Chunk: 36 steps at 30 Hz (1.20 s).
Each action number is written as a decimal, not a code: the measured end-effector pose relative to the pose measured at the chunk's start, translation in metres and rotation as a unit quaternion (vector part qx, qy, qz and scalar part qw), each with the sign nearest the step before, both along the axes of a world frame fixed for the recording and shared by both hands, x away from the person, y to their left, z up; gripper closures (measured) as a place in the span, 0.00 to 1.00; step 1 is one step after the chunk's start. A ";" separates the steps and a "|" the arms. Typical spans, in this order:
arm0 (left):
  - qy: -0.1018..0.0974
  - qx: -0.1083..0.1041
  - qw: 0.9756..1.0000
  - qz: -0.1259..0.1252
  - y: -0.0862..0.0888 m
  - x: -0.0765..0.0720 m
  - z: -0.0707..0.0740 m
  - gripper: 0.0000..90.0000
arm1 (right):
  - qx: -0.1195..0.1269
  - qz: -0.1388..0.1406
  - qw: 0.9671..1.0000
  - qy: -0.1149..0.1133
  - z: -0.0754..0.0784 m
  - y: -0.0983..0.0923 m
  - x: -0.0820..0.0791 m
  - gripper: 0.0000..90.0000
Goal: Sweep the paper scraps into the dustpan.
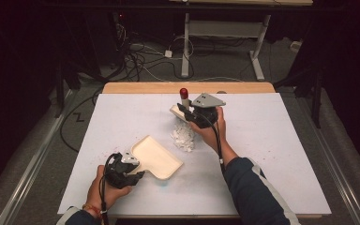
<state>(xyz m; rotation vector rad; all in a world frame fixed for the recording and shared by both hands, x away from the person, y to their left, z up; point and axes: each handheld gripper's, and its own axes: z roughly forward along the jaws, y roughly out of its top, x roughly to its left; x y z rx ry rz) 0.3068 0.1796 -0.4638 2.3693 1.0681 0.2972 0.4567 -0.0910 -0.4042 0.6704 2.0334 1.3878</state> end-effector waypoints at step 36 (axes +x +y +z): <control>0.018 0.009 1.000 0.000 -0.022 0.026 -0.005 0.71 | 0.020 0.104 0.994 -0.009 -0.003 0.041 -0.081 0.78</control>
